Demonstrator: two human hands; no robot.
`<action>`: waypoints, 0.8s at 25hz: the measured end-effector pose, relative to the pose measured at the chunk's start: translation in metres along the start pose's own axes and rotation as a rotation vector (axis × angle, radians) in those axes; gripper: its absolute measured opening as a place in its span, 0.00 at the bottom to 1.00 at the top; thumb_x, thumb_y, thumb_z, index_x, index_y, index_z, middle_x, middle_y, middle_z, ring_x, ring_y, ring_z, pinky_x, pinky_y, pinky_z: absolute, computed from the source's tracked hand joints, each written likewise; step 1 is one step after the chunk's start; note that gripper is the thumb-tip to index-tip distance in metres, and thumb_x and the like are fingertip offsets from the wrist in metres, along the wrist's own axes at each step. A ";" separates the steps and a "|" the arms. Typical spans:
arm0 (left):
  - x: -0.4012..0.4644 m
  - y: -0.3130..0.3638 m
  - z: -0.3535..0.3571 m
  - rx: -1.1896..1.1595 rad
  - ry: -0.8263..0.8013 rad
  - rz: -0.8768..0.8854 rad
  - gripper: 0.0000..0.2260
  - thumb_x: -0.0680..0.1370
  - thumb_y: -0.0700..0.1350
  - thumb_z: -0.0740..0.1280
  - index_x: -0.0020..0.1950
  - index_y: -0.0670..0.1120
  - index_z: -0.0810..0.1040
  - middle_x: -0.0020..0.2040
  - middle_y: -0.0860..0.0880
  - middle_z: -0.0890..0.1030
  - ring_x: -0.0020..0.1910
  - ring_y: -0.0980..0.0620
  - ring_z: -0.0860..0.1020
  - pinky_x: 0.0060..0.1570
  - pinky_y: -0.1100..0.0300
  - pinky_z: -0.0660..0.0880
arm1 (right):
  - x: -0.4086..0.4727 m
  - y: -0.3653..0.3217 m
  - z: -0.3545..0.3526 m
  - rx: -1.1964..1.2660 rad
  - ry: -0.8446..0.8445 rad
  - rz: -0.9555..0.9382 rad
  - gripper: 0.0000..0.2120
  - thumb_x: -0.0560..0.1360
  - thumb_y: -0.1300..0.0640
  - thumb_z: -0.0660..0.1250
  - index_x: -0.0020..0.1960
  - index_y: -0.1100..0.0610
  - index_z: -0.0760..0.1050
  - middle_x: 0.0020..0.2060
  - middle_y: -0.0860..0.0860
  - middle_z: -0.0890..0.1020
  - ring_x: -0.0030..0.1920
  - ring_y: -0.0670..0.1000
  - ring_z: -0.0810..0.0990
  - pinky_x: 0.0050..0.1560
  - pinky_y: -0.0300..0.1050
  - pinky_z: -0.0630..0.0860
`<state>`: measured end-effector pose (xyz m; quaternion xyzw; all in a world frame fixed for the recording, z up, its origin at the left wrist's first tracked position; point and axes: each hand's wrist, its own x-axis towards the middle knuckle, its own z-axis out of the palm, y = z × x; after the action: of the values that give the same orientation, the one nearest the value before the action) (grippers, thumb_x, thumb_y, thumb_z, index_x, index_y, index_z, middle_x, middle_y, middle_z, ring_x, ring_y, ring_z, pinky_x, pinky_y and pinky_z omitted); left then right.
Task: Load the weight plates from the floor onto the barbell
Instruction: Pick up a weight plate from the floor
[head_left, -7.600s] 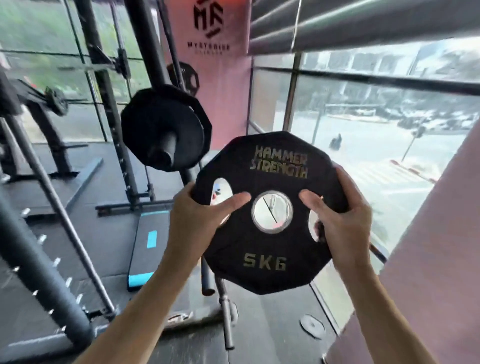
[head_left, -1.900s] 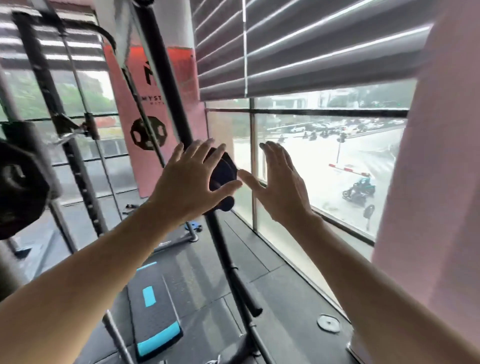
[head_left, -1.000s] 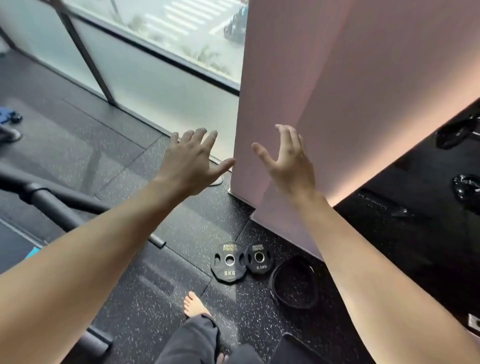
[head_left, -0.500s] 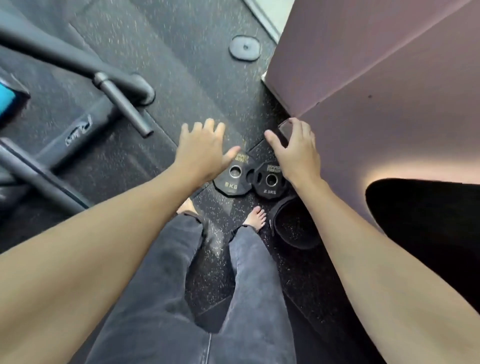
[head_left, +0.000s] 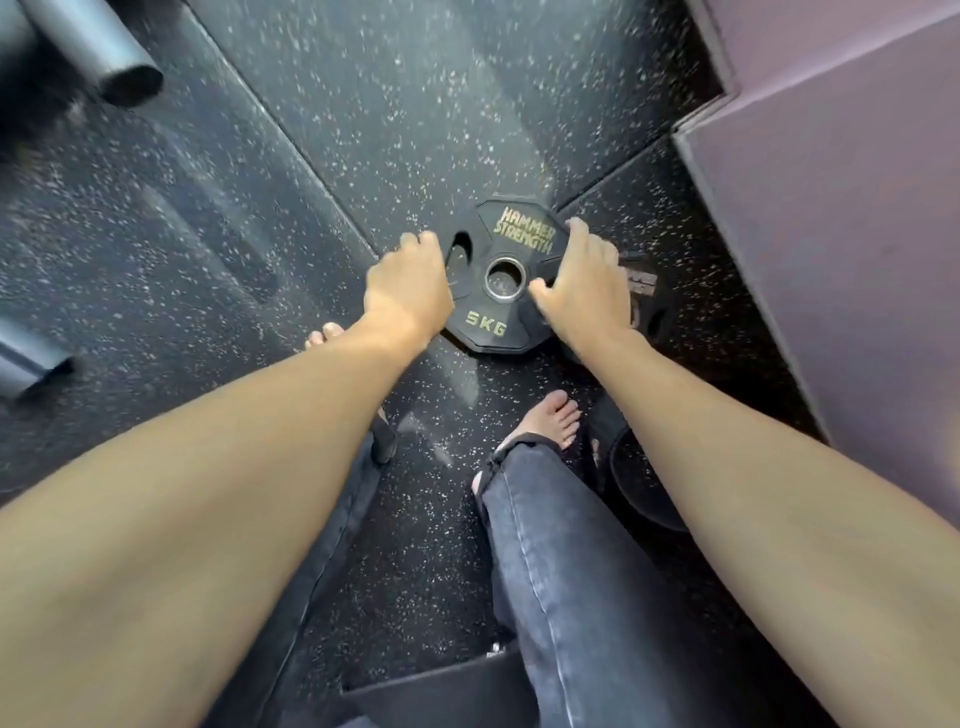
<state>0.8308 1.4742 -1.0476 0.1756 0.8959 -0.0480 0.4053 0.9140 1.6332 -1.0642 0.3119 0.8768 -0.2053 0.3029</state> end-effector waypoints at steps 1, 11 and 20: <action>0.016 -0.001 0.015 -0.037 0.013 0.007 0.13 0.79 0.39 0.62 0.63 0.38 0.68 0.61 0.37 0.75 0.58 0.35 0.78 0.49 0.48 0.72 | 0.013 0.001 0.017 -0.023 -0.011 0.006 0.39 0.75 0.49 0.70 0.78 0.58 0.55 0.70 0.59 0.70 0.72 0.62 0.66 0.69 0.62 0.66; 0.137 0.018 0.094 0.012 0.089 -0.024 0.22 0.78 0.34 0.63 0.70 0.35 0.62 0.62 0.37 0.74 0.57 0.38 0.80 0.47 0.52 0.75 | 0.086 0.016 0.100 -0.175 0.018 0.085 0.46 0.72 0.65 0.71 0.80 0.54 0.47 0.74 0.67 0.58 0.72 0.66 0.64 0.74 0.67 0.53; 0.125 0.021 0.077 -0.116 0.084 -0.058 0.23 0.74 0.29 0.65 0.67 0.40 0.64 0.61 0.35 0.75 0.59 0.36 0.78 0.54 0.50 0.75 | 0.082 0.022 0.087 0.108 0.008 0.105 0.48 0.72 0.50 0.76 0.80 0.56 0.49 0.76 0.63 0.57 0.71 0.65 0.67 0.72 0.59 0.65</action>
<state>0.8173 1.5108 -1.1906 0.1274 0.9182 -0.0002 0.3751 0.9132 1.6364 -1.1853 0.3740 0.8482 -0.2350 0.2924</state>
